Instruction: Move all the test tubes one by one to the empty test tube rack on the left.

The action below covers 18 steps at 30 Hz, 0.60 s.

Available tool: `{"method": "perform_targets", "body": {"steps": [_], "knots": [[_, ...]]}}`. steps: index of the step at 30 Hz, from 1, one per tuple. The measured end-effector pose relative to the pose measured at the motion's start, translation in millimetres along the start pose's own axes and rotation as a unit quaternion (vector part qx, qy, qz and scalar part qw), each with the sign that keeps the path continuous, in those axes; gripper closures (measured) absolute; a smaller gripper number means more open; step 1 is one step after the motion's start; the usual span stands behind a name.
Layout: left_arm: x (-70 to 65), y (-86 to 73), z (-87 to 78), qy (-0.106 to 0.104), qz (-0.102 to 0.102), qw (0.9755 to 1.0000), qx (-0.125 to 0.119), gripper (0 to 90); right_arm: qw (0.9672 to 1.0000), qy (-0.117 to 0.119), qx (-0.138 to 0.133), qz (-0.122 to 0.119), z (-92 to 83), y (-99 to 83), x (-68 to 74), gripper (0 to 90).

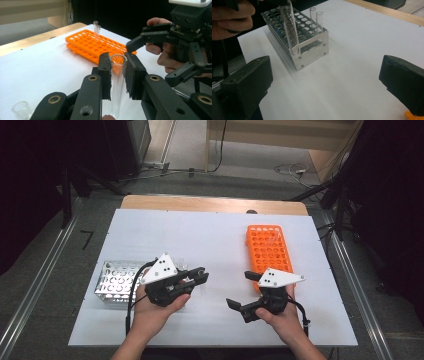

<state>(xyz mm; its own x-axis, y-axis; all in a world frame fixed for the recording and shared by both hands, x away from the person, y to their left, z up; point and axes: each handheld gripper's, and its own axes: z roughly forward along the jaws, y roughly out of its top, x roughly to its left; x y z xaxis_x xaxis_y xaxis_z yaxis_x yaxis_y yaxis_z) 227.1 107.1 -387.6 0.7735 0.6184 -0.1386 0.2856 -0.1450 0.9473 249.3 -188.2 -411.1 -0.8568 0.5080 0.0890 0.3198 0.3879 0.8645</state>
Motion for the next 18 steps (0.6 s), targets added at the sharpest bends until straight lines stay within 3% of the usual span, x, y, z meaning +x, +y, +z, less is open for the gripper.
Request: {"method": "perform_targets", "body": {"steps": [18], "knots": [[37.4,3.2,-33.6,0.057,-0.018,0.9980,-0.018,75.8,0.9999,-0.011,-0.009,0.003,-11.6,-4.9,-16.3,0.0]]}}
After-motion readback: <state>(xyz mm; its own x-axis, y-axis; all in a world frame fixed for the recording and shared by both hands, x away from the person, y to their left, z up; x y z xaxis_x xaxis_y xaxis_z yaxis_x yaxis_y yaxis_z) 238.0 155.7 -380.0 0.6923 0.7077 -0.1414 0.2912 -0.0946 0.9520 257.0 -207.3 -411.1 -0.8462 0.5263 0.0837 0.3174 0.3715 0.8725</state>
